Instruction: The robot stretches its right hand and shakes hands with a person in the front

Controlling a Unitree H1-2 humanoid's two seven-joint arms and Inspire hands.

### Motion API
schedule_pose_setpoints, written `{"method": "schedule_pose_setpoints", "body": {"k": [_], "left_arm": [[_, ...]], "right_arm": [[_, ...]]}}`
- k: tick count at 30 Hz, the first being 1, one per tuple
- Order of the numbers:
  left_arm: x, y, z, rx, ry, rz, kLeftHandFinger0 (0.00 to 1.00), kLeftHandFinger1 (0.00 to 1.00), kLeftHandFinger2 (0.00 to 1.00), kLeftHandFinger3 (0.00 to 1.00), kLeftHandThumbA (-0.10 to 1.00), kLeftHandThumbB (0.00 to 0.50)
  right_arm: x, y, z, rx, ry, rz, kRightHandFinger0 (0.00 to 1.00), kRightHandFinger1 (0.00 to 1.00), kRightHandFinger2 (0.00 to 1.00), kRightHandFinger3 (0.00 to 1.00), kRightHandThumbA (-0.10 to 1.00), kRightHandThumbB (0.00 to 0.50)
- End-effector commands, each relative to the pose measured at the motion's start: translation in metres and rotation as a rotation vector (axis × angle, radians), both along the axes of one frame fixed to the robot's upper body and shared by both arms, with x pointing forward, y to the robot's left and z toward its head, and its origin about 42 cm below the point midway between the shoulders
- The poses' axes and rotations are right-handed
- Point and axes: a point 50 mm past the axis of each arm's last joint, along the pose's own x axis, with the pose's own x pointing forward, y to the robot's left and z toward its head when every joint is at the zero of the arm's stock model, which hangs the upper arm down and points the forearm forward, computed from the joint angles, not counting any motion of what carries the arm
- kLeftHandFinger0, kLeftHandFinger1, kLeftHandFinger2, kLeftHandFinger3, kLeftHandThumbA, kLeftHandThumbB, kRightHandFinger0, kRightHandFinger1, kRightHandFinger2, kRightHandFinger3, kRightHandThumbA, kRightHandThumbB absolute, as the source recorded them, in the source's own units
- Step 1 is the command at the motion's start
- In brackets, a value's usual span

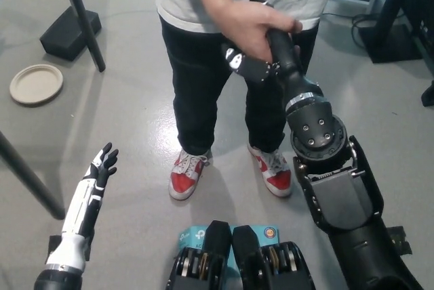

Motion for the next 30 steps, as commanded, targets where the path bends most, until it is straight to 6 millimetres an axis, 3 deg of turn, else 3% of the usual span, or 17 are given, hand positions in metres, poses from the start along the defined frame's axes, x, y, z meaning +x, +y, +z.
{"method": "schedule_pose_setpoints", "body": {"k": [1,3,6,7,11,13,14,15,16,17,21,23,26,29,30], "left_arm": [[0.008,0.004,0.017,0.019,-0.061,-0.002,1.00,1.00,1.00,1.00,1.00,0.123],[0.009,0.004,0.017,0.023,-0.061,-0.002,1.00,1.00,1.00,1.00,1.00,0.128],[0.009,0.004,0.017,0.017,-0.066,-0.005,1.00,1.00,1.00,1.00,1.00,0.118],[0.009,0.004,0.016,0.006,-0.066,-0.008,1.00,1.00,1.00,1.00,1.00,0.125],[0.009,0.004,0.017,0.016,-0.059,-0.015,1.00,1.00,1.00,1.00,1.00,0.120],[0.009,0.004,0.017,0.021,-0.060,-0.006,1.00,1.00,1.00,1.00,1.00,0.126],[0.009,0.004,0.017,0.026,-0.059,0.000,1.00,1.00,1.00,1.00,1.00,0.127],[0.010,0.004,0.017,0.034,-0.066,0.006,1.00,1.00,1.00,1.00,1.00,0.121],[0.012,0.005,0.020,0.035,-0.072,0.008,1.00,1.00,1.00,1.00,1.00,0.121],[0.013,0.005,0.021,0.035,-0.072,0.007,1.00,1.00,1.00,1.00,1.00,0.121],[0.012,0.004,0.023,0.028,-0.076,-0.002,1.00,1.00,1.00,1.00,1.00,0.106],[0.012,0.005,0.022,0.016,-0.075,-0.015,1.00,1.00,1.00,1.00,1.00,0.097],[0.012,0.005,0.022,0.026,-0.070,0.000,1.00,1.00,1.00,1.00,1.00,0.117],[0.013,0.004,0.024,0.021,-0.068,-0.002,1.00,1.00,1.00,1.00,1.00,0.122],[0.014,0.004,0.024,0.024,-0.071,-0.003,1.00,1.00,1.00,1.00,1.00,0.123]], "right_arm": [[0.001,-0.001,0.042,0.050,-0.203,-0.061,0.92,1.00,1.00,1.00,0.22,0.220],[0.000,-0.001,0.042,0.046,-0.207,-0.063,0.93,1.00,1.00,1.00,0.22,0.218],[-0.001,-0.003,0.042,0.049,-0.211,-0.058,0.82,1.00,1.00,1.00,0.23,0.229],[-0.002,-0.004,0.041,0.050,-0.212,-0.059,0.83,1.00,1.00,1.00,0.23,0.232],[-0.014,-0.007,0.044,0.050,-0.229,-0.044,0.60,0.85,1.00,1.00,0.25,0.246],[-0.033,-0.008,0.055,0.064,-0.270,-0.007,0.60,0.85,1.00,1.00,0.24,0.246],[-0.043,-0.009,0.062,0.071,-0.294,0.006,0.66,0.90,1.00,1.00,0.24,0.247],[-0.064,-0.008,0.075,0.098,-0.328,0.032,0.86,1.00,1.00,1.00,0.27,0.252],[-0.077,-0.007,0.087,0.121,-0.380,0.065,0.86,1.00,1.00,1.00,0.27,0.245],[-0.087,-0.007,0.095,0.143,-0.410,0.093,0.98,1.00,1.00,1.00,0.24,0.230],[-0.158,-0.008,0.137,0.231,-0.568,0.211,1.00,1.00,1.00,1.00,0.28,0.255],[-0.183,-0.011,0.150,0.197,-0.665,0.240,1.00,1.00,1.00,1.00,0.31,0.247],[-0.198,-0.015,0.155,0.166,-0.733,0.255,1.00,1.00,1.00,1.00,0.28,0.241],[-0.184,-0.013,0.153,0.155,-0.674,0.252,0.98,1.00,1.00,1.00,0.26,0.245],[-0.173,-0.011,0.150,0.147,-0.617,0.244,0.90,1.00,1.00,1.00,0.27,0.253]]}}
